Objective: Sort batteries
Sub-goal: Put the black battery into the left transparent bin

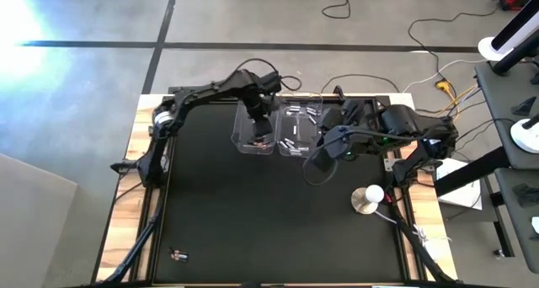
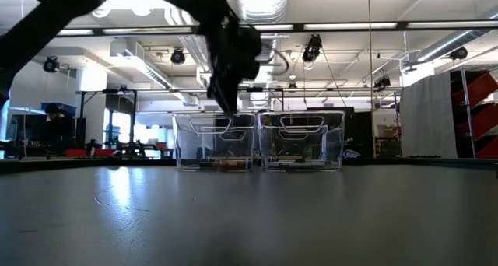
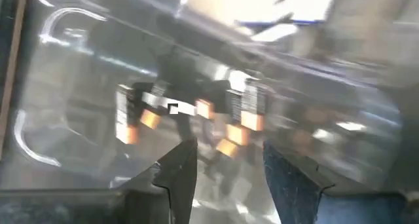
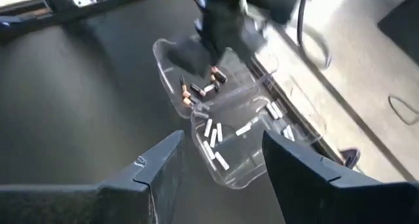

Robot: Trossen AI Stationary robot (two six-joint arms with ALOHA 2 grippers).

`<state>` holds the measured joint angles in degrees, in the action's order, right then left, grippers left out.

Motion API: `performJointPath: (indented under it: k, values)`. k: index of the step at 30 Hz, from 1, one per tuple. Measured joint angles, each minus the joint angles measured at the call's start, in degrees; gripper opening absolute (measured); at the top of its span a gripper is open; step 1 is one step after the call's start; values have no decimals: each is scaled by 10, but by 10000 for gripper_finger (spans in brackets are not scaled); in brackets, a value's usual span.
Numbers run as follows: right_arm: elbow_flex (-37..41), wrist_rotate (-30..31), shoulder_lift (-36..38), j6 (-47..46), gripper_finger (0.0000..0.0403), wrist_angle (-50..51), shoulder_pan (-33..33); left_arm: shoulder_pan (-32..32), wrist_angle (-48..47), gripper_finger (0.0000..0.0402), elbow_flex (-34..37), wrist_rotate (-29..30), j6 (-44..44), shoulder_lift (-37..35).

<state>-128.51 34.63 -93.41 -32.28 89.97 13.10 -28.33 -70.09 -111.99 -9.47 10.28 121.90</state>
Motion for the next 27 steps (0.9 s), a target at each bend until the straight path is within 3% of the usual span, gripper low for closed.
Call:
performJointPath:
  k: [6,11,14,17,21,27]
  values:
    - [66,-1,0,-77,196,0,4,69,-33,154,13,-18,-44,-126]
    - [145,-1,0,-140,202,-6,13,160,-27,154,92,-17,-95,-252]
    - [202,-2,0,-188,203,-21,18,232,2,154,170,-13,-146,-326]
    - [259,-7,0,-230,203,-70,32,316,54,154,272,47,-217,-393]
    - [304,-32,-1,-245,208,-209,71,431,93,154,421,129,-312,-463]
    - [351,-31,-3,-205,215,-430,127,572,143,154,589,133,-519,-514]
